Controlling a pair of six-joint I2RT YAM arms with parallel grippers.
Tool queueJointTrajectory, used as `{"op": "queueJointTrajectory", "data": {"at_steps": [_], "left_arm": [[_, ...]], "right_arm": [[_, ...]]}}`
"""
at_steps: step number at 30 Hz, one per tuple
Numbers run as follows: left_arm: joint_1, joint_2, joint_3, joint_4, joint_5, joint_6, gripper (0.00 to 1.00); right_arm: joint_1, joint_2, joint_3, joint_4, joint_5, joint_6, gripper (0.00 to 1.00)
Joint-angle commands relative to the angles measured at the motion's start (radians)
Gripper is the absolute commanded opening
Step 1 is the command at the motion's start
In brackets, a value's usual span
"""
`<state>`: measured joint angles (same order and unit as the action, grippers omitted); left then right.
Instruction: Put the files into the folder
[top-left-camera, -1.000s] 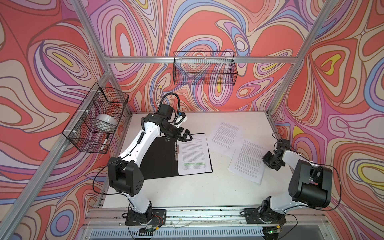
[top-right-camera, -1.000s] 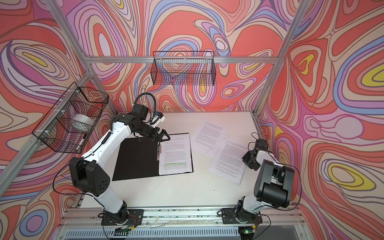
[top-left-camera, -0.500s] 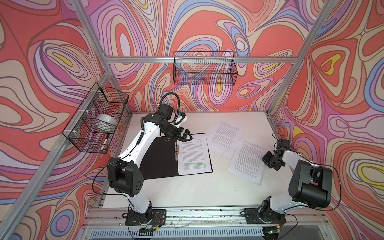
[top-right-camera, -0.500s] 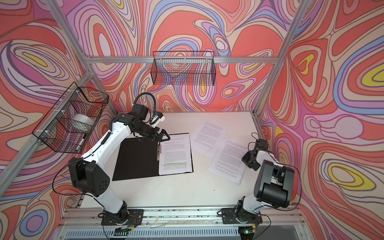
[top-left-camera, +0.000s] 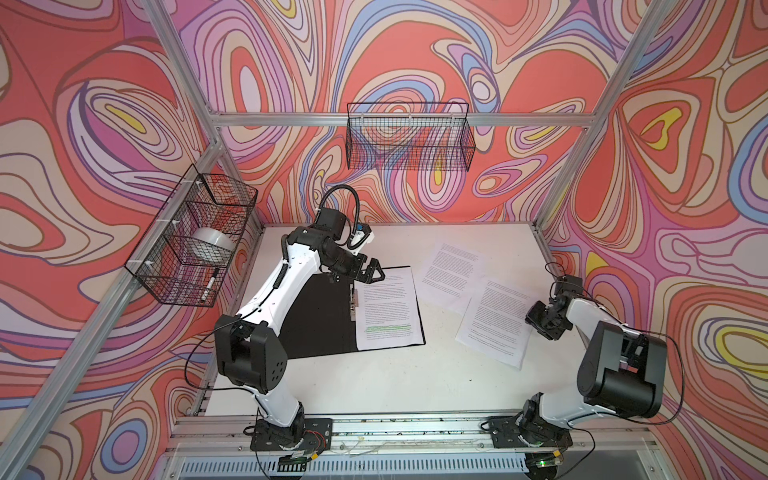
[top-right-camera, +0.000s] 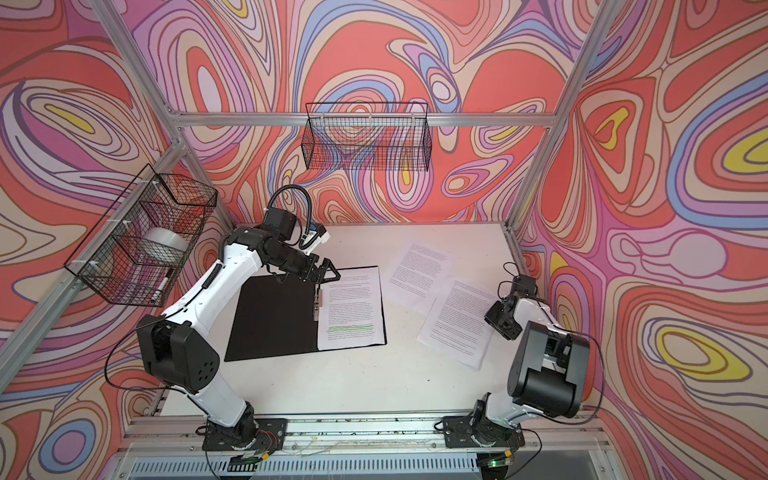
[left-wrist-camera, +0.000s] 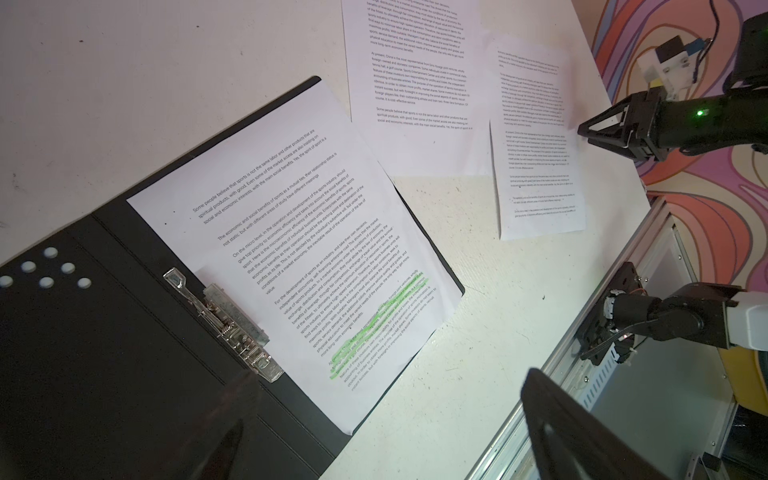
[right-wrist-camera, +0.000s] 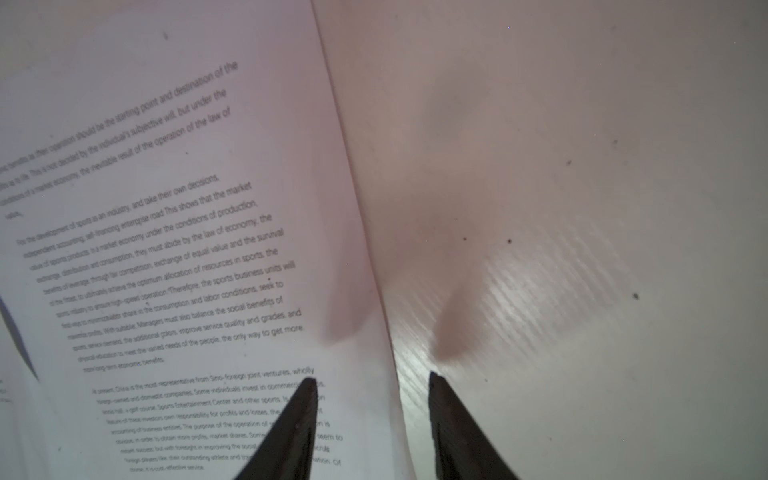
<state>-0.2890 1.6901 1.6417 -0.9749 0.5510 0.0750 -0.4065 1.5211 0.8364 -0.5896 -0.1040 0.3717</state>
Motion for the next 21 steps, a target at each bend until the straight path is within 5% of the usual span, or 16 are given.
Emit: {"op": "queueJointTrajectory", "data": {"at_steps": [1,8,21], "left_arm": [[-0.006,-0.024,-0.011,0.005,0.019,0.004,0.99],[-0.005,-0.027,-0.014,0.006,0.019,0.005,0.99],[-0.004,-0.033,-0.02,0.009,0.01,0.006,0.99]], "right_arm": [[-0.004,0.029,0.042,-0.034,0.001,-0.006,0.52],[-0.005,0.125,0.076,-0.033,-0.039,-0.03,0.57],[-0.003,0.234,0.138,-0.064,-0.053,-0.074,0.52]]}}
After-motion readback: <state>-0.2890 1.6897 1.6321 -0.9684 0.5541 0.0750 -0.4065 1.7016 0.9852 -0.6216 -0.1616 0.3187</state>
